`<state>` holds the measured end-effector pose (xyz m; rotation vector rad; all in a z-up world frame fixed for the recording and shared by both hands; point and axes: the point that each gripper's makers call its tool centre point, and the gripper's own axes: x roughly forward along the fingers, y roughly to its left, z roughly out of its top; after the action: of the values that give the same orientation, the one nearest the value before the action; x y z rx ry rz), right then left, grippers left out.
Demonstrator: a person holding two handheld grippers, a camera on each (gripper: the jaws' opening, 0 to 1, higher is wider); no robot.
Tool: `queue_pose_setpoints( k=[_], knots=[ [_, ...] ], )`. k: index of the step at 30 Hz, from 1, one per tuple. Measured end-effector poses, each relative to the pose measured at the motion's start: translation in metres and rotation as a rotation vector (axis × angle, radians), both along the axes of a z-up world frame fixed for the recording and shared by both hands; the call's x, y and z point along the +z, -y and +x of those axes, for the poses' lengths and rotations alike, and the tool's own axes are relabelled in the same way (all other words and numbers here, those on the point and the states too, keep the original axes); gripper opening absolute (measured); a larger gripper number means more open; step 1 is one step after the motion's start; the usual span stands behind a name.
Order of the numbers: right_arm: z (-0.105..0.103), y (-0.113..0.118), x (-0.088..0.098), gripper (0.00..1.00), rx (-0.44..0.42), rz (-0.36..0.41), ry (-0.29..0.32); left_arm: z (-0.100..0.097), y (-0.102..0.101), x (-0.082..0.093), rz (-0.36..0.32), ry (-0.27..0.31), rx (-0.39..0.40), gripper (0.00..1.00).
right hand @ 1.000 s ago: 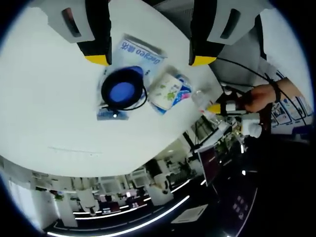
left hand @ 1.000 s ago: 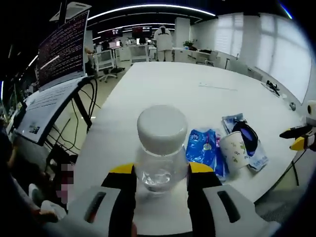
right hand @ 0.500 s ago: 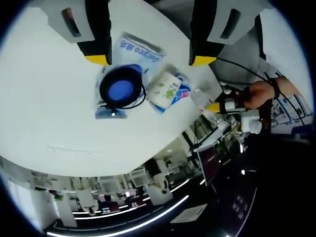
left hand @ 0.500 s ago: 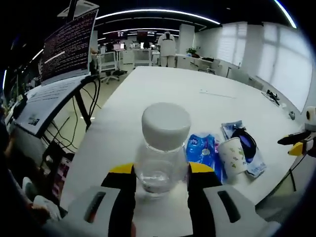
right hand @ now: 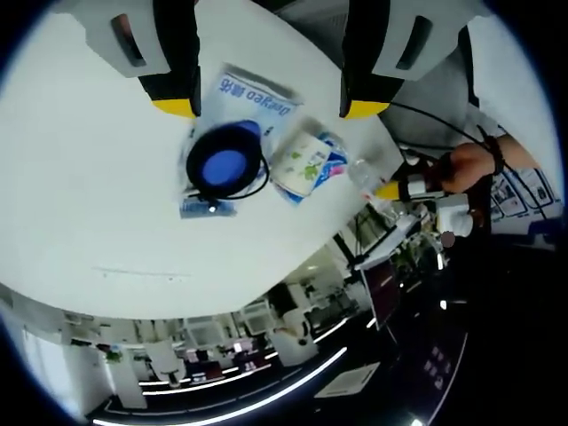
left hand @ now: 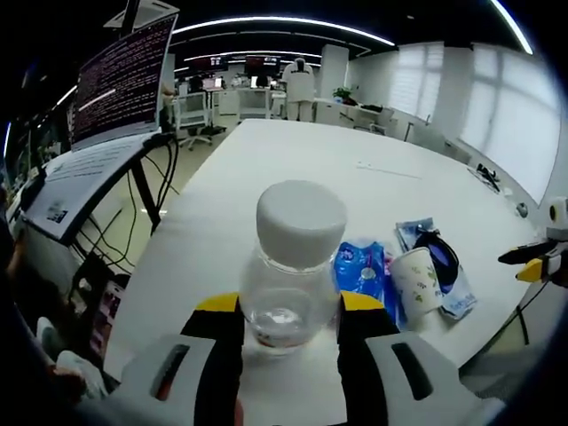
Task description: Arrange the tabletop items into an orderly group along one side of the table until the central work area is clear of visible clutter.
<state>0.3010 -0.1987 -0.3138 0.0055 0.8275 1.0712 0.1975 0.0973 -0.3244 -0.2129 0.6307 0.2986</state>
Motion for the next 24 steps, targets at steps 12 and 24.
queue_pose_setpoints(
  k=[12, 24],
  knots=[
    [0.0036, 0.0039, 0.0013, 0.65, -0.018, 0.003, 0.004, 0.0011, -0.0011, -0.0006, -0.011, 0.002, 0.0, 0.41],
    [0.0061, 0.0011, 0.0041, 0.66, -0.023, 0.013, 0.007, 0.0007, -0.0021, -0.0017, -0.012, -0.003, -0.003, 0.4]
  ],
)
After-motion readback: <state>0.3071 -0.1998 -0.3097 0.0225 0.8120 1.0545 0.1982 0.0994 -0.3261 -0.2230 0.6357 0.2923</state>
